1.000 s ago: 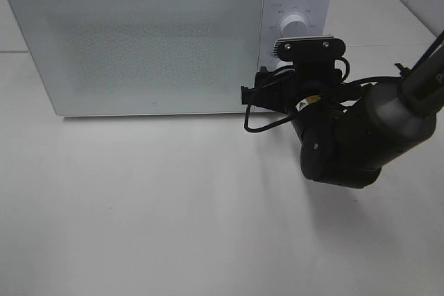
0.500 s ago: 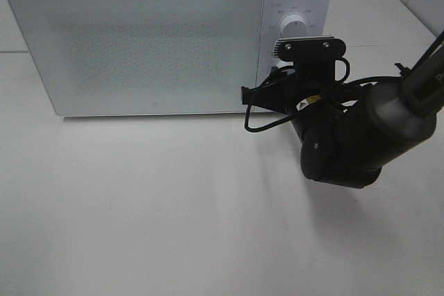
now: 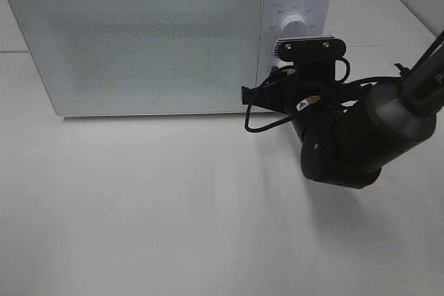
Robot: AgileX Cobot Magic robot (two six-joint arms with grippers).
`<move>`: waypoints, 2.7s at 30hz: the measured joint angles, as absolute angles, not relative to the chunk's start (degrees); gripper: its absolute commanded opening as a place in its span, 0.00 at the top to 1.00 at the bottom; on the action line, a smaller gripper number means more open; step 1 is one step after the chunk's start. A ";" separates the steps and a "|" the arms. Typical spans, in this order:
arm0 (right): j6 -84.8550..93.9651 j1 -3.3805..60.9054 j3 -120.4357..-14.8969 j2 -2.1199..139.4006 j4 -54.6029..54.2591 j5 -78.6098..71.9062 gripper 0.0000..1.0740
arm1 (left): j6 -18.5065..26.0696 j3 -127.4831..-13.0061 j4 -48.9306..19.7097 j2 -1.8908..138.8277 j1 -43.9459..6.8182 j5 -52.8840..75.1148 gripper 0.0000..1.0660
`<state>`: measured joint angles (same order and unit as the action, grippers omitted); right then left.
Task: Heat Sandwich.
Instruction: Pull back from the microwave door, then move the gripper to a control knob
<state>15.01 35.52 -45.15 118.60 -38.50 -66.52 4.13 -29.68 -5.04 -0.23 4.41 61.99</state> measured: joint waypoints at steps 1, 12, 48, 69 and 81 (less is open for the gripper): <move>14.95 35.52 -45.15 118.60 -38.50 -66.75 0.82 | 4.13 -29.68 -5.04 -0.23 4.41 61.99 0.08; 7.91 35.52 -45.15 118.72 -38.39 -67.09 0.85 | 4.13 -29.68 -5.04 -0.23 4.41 61.99 0.08; -64.34 35.12 -44.81 119.12 -36.21 -68.01 0.82 | 4.13 -29.68 -5.04 -0.23 4.41 61.99 0.08; -85.89 35.12 -44.81 119.23 -36.44 -68.07 0.81 | 4.13 -29.68 -5.04 -0.23 4.41 61.99 0.08; -84.63 35.12 -44.81 119.23 -36.44 -68.07 0.76 | 4.13 -29.68 -5.04 -0.23 4.41 61.99 0.08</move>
<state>-84.63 35.12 -44.81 119.23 -36.44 -68.07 4.13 -29.68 -5.04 -0.23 4.41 61.99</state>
